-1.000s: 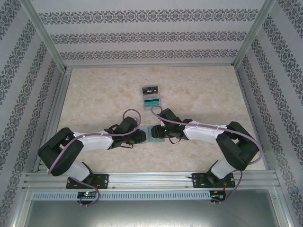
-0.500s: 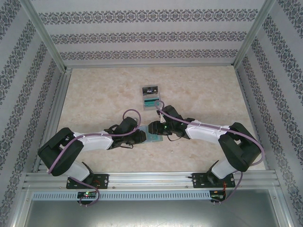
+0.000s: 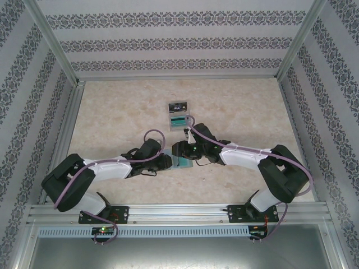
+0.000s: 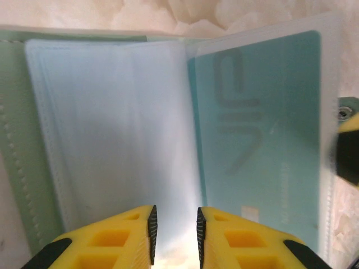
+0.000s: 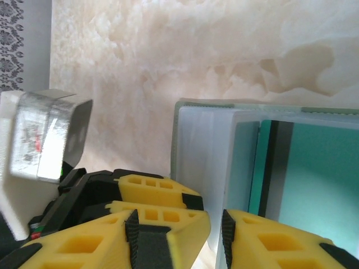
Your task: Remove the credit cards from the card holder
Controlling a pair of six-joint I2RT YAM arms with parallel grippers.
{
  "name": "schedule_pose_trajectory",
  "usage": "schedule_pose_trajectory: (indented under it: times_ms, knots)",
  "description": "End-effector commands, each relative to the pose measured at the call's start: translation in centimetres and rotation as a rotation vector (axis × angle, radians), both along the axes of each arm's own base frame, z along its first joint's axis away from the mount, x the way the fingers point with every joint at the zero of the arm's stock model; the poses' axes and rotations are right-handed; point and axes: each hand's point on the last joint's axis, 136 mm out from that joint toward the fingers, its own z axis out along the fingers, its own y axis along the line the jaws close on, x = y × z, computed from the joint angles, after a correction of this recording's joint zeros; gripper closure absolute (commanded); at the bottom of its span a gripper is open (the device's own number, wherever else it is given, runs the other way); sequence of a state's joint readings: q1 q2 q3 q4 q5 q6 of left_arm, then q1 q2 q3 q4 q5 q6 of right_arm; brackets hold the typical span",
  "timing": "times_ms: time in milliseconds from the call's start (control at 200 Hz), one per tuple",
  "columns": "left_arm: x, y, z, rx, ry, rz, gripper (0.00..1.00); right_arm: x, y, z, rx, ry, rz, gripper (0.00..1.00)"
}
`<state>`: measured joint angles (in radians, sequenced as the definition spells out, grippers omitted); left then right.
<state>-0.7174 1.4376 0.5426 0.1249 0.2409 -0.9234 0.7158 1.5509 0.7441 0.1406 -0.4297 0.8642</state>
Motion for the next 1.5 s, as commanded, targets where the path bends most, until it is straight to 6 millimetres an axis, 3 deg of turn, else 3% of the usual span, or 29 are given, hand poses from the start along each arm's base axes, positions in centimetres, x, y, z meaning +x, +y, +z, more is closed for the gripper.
schedule_pose_trajectory:
  times_ms: [0,325,435,530,739,879,1009,1309,1494]
  knots:
    - [-0.2,1.9,0.7,0.046,-0.017,0.030,0.72,0.1,1.0,0.1,0.038,0.021,0.012,0.54]
    - [-1.6,7.1,3.3,0.092,-0.085,0.129,0.70,0.0,4.0,-0.2,0.075,0.046,0.055,0.54]
    - [-1.9,8.0,4.0,0.082,-0.106,0.151,0.69,-0.3,5.3,-0.4,0.080,0.058,0.083,0.54]
    - [-2.0,8.0,4.4,0.054,-0.121,0.154,0.68,-0.1,4.8,-1.0,0.057,0.055,0.070,0.54]
    - [-1.2,5.8,4.9,-0.051,-0.114,0.136,0.67,0.4,0.7,-1.1,-0.093,-0.036,0.032,0.58]
    - [-0.1,3.7,5.1,-0.125,-0.096,0.116,0.66,1.0,-2.9,-2.1,-0.190,-0.060,-0.002,0.65]
    - [0.9,1.8,5.0,-0.152,-0.077,0.095,0.67,1.3,-4.9,-3.3,-0.274,-0.071,-0.007,0.69]
    - [2.0,-1.5,4.0,-0.139,-0.040,0.042,0.69,1.4,-5.7,-5.9,-0.352,-0.048,0.021,0.84]
    - [2.2,-2.7,3.0,-0.132,-0.005,0.027,0.70,1.3,-5.7,-6.7,-0.373,-0.037,0.026,0.87]
